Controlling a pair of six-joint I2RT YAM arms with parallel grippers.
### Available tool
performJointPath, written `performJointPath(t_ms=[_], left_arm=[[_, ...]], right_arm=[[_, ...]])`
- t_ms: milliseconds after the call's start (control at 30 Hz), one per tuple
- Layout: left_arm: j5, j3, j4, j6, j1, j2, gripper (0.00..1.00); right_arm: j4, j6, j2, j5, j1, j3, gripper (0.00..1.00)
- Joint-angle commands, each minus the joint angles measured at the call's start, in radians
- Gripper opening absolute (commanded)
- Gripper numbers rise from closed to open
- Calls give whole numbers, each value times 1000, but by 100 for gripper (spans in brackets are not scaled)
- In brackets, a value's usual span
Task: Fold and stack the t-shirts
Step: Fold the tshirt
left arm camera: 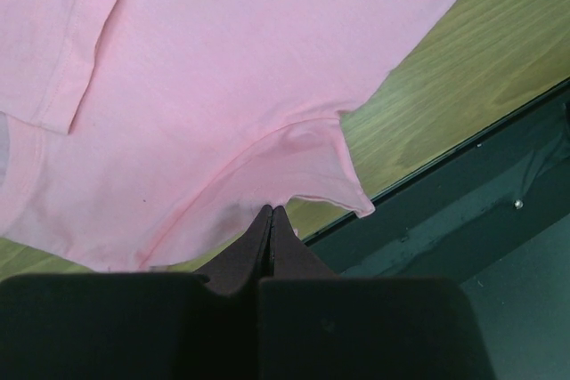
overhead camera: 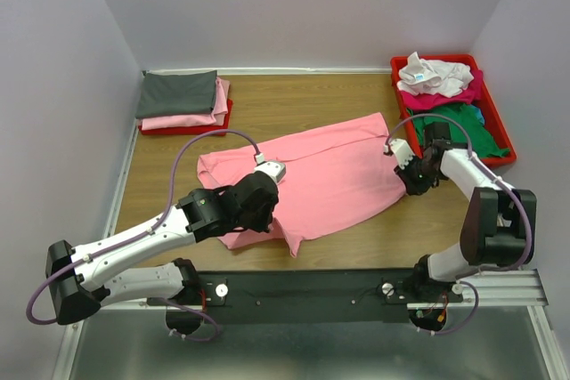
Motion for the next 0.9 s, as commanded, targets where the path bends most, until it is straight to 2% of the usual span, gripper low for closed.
performJointPath(t_ms=[0,200,300,500,700,867], left_arm=[[8,14,11,15,12,-6,0],[14,3,19,13,12,-4,0],[19,2,19,13,14,-3,0],[20,0,16,12,15,-6,0],[20,6,6,18,17,-12,0],[22,0,17,28,18,-3,0]], right_arm=[[-3,38,49,-4,76,63,20],[5,93,153,57,185,172,21],[15,125,213,92,215,219,35],[35,181,208,126,225,278,51],[5,147,90,108,225,232,53],[-26,61,81,59,226,169,53]])
